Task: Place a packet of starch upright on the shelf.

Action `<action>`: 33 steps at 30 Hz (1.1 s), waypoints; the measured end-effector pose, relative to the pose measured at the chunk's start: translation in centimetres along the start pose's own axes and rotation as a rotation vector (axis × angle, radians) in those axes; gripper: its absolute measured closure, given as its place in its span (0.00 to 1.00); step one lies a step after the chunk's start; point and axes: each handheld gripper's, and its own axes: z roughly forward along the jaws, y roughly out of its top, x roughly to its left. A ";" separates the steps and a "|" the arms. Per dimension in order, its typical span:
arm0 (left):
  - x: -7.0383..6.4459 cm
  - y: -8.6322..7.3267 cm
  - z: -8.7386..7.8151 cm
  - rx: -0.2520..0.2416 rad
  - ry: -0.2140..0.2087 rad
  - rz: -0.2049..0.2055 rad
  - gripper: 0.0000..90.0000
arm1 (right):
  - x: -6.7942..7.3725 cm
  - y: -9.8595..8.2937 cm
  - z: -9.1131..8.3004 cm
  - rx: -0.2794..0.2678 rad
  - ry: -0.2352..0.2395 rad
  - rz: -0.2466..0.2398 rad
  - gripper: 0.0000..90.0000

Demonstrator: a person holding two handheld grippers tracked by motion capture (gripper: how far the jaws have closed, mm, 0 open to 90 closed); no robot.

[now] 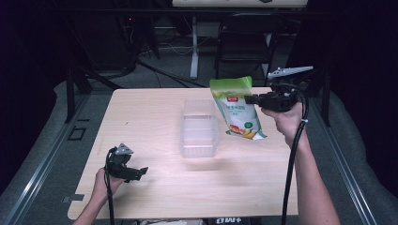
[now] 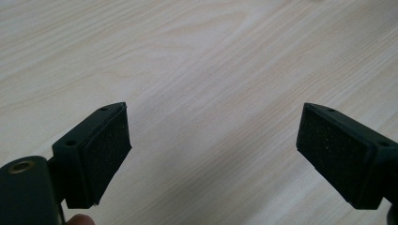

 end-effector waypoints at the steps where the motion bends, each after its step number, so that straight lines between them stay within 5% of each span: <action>1: 0.0 0.0 0.0 0.000 -0.001 0.001 0.11 | 0.1 0.1 0.1 0.001 0.005 -0.005 1.00; 16: 0.0 0.0 0.0 -0.006 -0.005 0.001 0.11 | 2.0 2.3 2.0 -0.018 0.062 -0.052 1.00; 33: 0.0 0.0 0.0 -0.009 -0.007 0.003 0.11 | 4.2 3.0 6.3 0.002 0.137 -0.076 1.00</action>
